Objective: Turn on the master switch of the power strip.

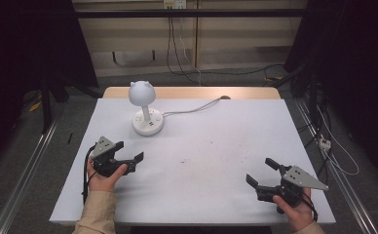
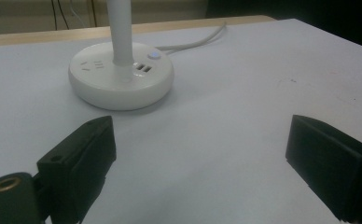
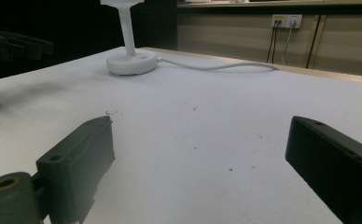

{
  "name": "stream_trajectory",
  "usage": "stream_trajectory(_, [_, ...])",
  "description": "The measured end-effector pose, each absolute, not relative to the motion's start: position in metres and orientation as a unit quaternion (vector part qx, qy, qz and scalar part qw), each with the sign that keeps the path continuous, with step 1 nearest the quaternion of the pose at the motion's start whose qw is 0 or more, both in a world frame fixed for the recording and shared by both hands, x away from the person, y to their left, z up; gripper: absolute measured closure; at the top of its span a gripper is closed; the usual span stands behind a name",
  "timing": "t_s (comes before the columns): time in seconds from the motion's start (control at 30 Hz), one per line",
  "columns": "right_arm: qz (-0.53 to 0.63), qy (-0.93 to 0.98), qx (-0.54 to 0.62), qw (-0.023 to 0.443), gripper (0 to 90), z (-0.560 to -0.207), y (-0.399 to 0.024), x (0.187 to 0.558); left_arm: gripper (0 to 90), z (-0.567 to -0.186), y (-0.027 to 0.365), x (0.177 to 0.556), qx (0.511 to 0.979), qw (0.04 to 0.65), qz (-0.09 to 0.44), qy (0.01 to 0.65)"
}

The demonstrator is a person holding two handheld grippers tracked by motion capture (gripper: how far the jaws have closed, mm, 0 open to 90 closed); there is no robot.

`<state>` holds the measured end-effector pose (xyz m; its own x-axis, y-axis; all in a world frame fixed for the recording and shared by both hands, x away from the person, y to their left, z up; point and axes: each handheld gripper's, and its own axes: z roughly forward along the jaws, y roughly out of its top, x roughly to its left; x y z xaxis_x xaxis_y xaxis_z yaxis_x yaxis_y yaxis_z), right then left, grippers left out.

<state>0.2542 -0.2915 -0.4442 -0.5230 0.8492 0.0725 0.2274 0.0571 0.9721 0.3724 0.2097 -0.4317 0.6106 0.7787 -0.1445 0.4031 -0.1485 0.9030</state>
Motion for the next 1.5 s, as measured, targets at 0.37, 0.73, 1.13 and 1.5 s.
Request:
stream_trajectory(0.37, [0.557,0.672,0.400,0.280,7.4,-0.444,-0.291,0.254,8.3,-0.433,0.224,0.365,0.731,0.512,0.190,0.409])
stream_trajectory(0.73, [0.557,0.671,0.403,0.278,7.5,-0.444,-0.290,0.254,8.3,-0.433,0.232,0.358,0.728,0.513,0.190,0.414])
stream_trajectory(1.13, [0.555,0.672,0.402,0.279,7.6,-0.444,-0.290,0.254,8.3,-0.434,0.238,0.351,0.732,0.508,0.194,0.412])
stream_trajectory(1.5, [0.554,0.675,0.400,0.280,7.6,-0.445,-0.290,0.255,8.2,-0.435,0.244,0.344,0.730,0.508,0.196,0.413])
